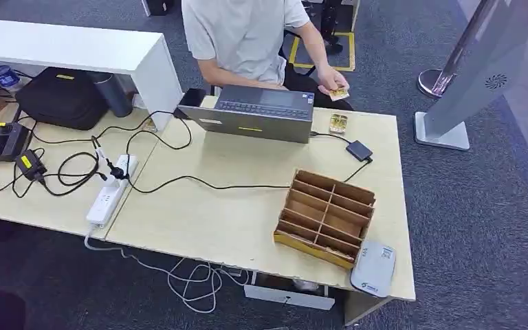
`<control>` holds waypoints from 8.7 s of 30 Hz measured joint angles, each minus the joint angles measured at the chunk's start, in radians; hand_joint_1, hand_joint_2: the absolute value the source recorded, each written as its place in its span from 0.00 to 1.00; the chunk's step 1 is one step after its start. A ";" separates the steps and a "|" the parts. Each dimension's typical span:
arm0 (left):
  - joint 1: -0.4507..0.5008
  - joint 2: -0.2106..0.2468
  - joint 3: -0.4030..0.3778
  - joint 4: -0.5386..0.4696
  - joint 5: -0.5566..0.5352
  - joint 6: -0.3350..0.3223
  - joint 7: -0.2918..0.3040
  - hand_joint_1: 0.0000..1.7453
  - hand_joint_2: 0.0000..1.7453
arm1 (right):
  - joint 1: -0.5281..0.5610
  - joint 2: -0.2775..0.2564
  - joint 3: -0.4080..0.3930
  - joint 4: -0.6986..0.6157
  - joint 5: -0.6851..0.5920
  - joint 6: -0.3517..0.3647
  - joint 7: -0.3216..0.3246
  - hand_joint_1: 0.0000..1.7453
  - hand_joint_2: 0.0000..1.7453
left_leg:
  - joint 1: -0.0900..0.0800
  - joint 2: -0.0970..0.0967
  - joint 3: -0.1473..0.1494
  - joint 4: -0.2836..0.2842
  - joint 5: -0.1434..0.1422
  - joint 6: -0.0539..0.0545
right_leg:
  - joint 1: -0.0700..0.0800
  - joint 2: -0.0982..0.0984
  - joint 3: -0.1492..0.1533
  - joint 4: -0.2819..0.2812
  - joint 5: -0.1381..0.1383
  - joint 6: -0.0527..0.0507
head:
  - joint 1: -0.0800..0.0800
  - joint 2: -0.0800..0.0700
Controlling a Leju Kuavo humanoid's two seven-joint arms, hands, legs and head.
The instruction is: Pass the card to the sensor for recognition and then transmit it.
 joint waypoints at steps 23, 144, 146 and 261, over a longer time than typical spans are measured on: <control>-0.020 -0.013 -0.002 0.004 0.074 -0.233 0.148 0.00 1.00 | -0.512 0.187 0.912 -0.040 0.183 0.210 0.305 0.00 1.00 | 0.002 0.010 -0.007 0.000 0.010 -0.003 | 0.002 0.011 -0.012 0.004 0.011 -0.004 | 0.000 0.000; -0.020 -0.015 -0.002 0.023 0.290 -0.187 0.007 0.00 1.00 | -0.101 0.029 1.043 -0.360 -0.436 0.317 -0.127 1.00 1.00 | 0.002 0.004 -0.011 0.001 0.011 -0.003 | 0.002 0.005 -0.013 0.002 0.011 -0.002 | 0.000 0.000; -0.020 -0.015 -0.002 0.023 0.290 -0.187 0.005 0.00 1.00 | -0.093 0.026 1.040 -0.363 -0.436 0.317 -0.128 1.00 1.00 | 0.002 0.004 -0.011 0.001 0.011 -0.003 | 0.002 0.005 -0.013 0.002 0.011 -0.002 | 0.000 0.000; -0.021 -0.016 -0.002 0.024 0.357 -0.284 0.113 0.00 1.00 | -0.829 0.350 1.325 0.396 -0.256 0.315 0.017 0.00 1.00 | 0.002 0.004 -0.014 0.001 0.015 -0.003 | 0.002 0.005 -0.016 0.003 0.014 -0.002 | 0.000 0.000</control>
